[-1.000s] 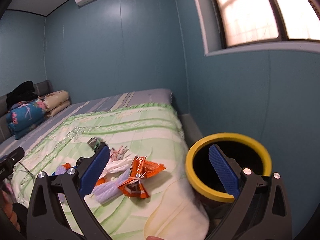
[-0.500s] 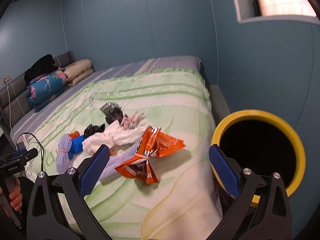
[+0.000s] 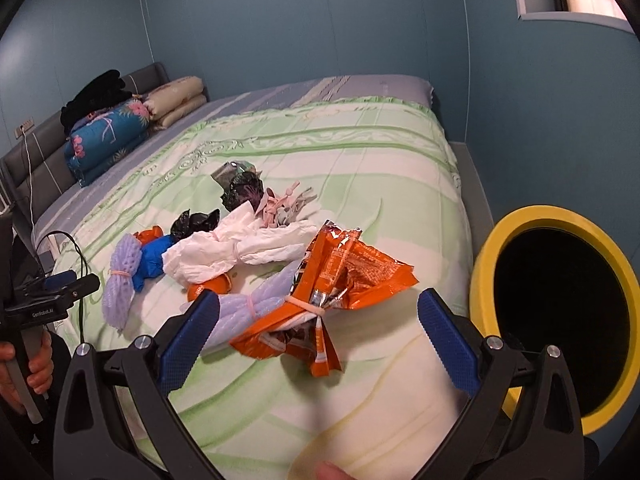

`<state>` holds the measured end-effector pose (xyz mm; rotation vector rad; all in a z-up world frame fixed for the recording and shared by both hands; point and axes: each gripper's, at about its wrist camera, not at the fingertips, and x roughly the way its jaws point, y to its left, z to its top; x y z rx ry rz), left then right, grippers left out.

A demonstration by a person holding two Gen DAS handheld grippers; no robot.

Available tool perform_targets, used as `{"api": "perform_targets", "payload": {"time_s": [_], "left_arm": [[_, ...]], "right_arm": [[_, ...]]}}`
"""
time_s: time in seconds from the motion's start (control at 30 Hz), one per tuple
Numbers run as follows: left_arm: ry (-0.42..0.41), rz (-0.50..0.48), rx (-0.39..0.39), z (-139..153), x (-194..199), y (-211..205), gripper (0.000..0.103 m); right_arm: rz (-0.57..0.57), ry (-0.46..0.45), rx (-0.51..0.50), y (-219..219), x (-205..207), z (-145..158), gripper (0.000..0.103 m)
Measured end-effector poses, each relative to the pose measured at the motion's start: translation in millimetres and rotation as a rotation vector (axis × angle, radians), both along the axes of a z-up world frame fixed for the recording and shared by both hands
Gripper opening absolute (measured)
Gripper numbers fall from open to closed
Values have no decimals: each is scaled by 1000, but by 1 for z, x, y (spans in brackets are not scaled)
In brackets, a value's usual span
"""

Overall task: Collect trash
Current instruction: 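Grasp the orange snack wrapper with the right tool while the left tool grasps the lavender foam net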

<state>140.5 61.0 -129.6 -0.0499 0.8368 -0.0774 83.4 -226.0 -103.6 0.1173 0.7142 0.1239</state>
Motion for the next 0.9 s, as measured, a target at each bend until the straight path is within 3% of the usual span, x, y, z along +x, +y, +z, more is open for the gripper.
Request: {"api": "perform_targets", "payload": {"time_s": [0.1, 0.23, 0.47, 0.53, 0.6, 0.7, 0.9], "left_arm": [[12, 6, 0, -6, 10, 0, 96], [25, 10, -9, -17, 16, 0, 94], [68, -19, -38, -34, 30, -4, 80], [70, -29, -34, -36, 32, -7, 73], [81, -53, -38, -39, 32, -11, 59], [90, -69, -27, -45, 34, -15, 45], [104, -52, -107, -48, 36, -3, 26]], "right_arm": [[6, 35, 11, 2, 11, -8, 93], [26, 82, 5, 7, 19, -20, 81], [38, 112, 33, 8, 30, -31, 72], [44, 125, 48, 8, 32, -32, 68], [55, 142, 77, 7, 33, -35, 62], [92, 171, 111, 9, 35, -41, 55], [102, 183, 153, 7, 34, -41, 33]]}}
